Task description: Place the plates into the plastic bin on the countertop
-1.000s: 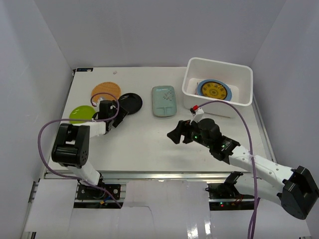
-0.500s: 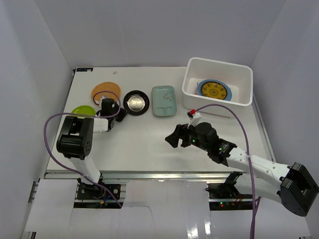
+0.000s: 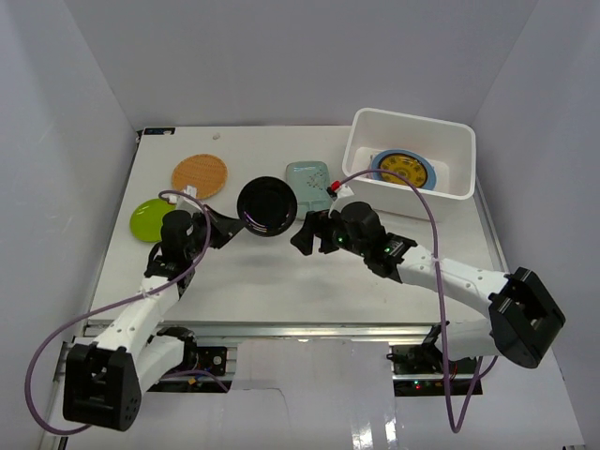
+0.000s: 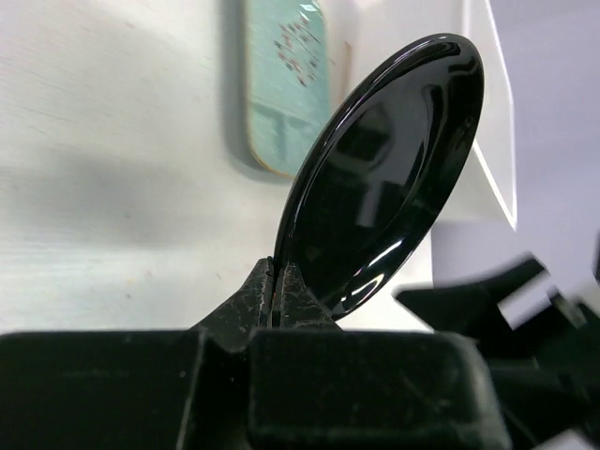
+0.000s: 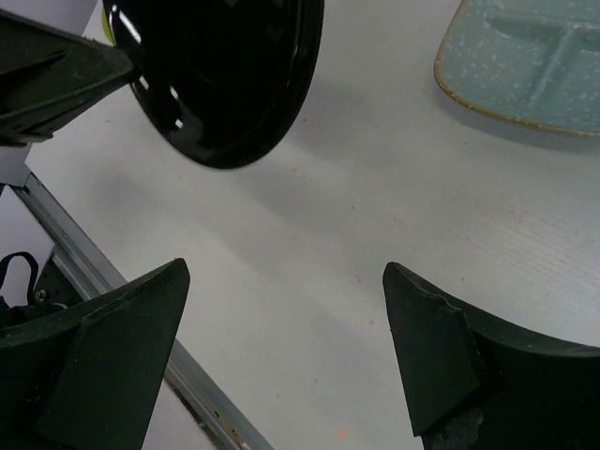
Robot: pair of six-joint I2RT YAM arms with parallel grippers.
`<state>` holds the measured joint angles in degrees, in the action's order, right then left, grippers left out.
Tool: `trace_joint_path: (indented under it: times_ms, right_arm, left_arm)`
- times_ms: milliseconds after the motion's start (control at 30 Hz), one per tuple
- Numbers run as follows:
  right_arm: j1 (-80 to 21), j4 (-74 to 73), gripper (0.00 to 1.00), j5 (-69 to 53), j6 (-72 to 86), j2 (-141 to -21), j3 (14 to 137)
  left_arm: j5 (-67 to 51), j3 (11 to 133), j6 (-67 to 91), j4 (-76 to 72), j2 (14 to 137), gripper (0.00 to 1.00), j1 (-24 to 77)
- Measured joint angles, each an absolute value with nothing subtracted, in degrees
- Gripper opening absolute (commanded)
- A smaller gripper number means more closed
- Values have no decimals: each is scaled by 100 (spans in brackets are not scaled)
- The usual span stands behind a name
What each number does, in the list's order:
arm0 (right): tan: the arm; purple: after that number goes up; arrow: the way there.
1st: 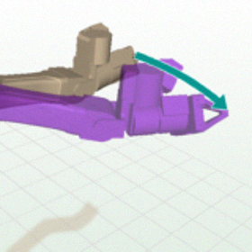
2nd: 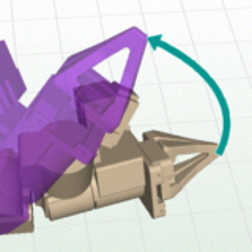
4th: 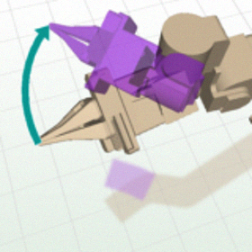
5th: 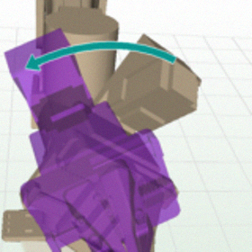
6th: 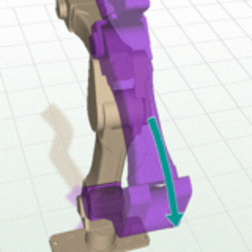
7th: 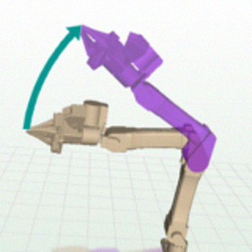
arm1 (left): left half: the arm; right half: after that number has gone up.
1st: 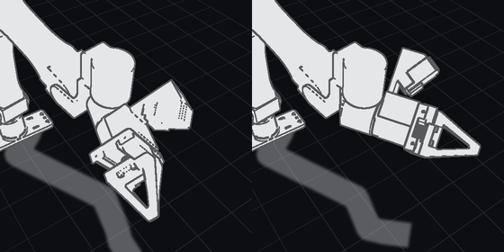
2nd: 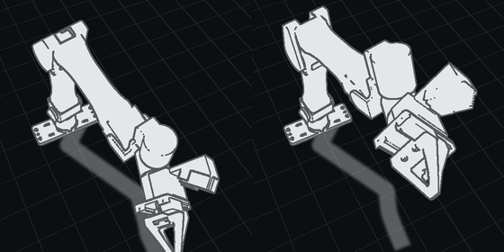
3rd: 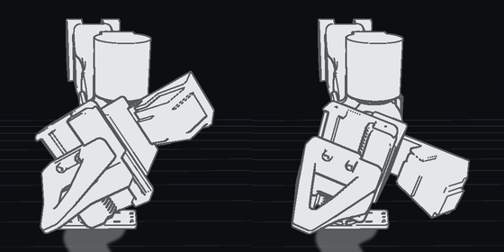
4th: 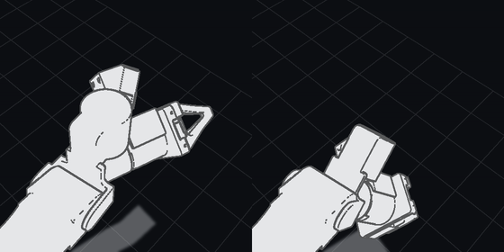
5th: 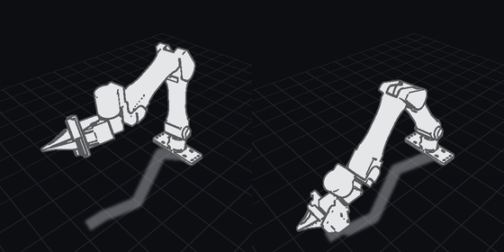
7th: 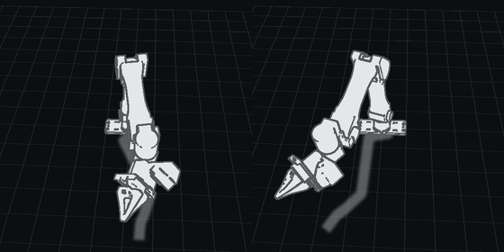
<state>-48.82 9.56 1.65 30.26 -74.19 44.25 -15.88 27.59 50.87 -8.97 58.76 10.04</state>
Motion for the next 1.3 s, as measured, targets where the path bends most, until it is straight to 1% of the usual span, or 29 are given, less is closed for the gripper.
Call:
trace_joint_path:
  times_ms: [167,233,267,333,367,400,433,467,500,533,567,600,633,733,833,967,1033,1133,1233,1300]
  right_arm:
    - [-4720,963,91,-110,3070,-7612,4591]
    - [-4674,1013,94,-222,3116,-7612,4595]
    - [-4659,1052,99,-261,3135,-7612,4598]
    - [-4626,1098,85,-314,3164,-7612,4611]
    - [-4602,1103,55,-329,3183,-7612,4624]
    - [-4576,1109,41,-346,3194,-7612,4635]
    - [-4528,1127,30,-370,3258,-7612,4650]
    - [-4471,1149,14,-405,3282,-7612,4663]
    - [-4394,1194,8,-473,3363,-7612,4674]
    - [-4331,1247,8,-545,3422,-7612,4689]
    - [-4250,1306,8,-674,3505,-7612,4729]
    - [-4193,1350,8,-784,3527,-7605,4777]
    - [-4117,1345,8,-882,3522,-7594,4827]
    - [-3710,1295,8,-902,3514,-7500,4882]
    - [-2849,1092,8,-910,3514,-7244,5015]
    - [-1365,812,8,-607,3389,-6853,5507]
    - [-843,766,8,-257,3251,-6796,5767]
    - [-412,746,8,285,3055,-6925,6012]
    - [-99,735,8,482,2987,-7456,6193]
    - [86,705,11,475,3002,-7861,6217]
  left_arm:
    - [-2427,2759,4786,-311,5231,0,1026]
    - [-2729,2773,4676,-106,5188,0,1026]
    - [-2880,2781,4630,-10,5192,0,1026]
    - [-3144,2792,4558,132,5192,0,1026]
    - [-3264,2801,4523,185,5179,0,1026]
    - [-3354,2812,4497,231,5153,0,1026]
    - [-3433,2827,4469,292,5107,3,1026]
    - [-3479,2860,4431,346,5063,6,1026]
    - [-3516,2906,4392,381,5024,10,1026]
    - [-3524,2952,4359,405,5002,12,1026]
    - [-3518,3002,4329,451,5004,16,1026]
    - [-3522,3026,4335,445,5009,33,1022]
    - [-3553,3076,4316,440,5019,45,1024]
    - [-3597,3256,4257,506,5048,72,1026]
    - [-3225,3465,4198,775,5063,82,1035]
    - [-2174,3573,4224,1133,5028,92,1035]
    - [-1503,3573,4362,1286,4989,94,1035]
    - [-502,3573,4584,1424,4954,98,978]
    - [456,3573,4772,1584,4980,98,814]
    - [961,3575,4871,1649,5081,98,607]
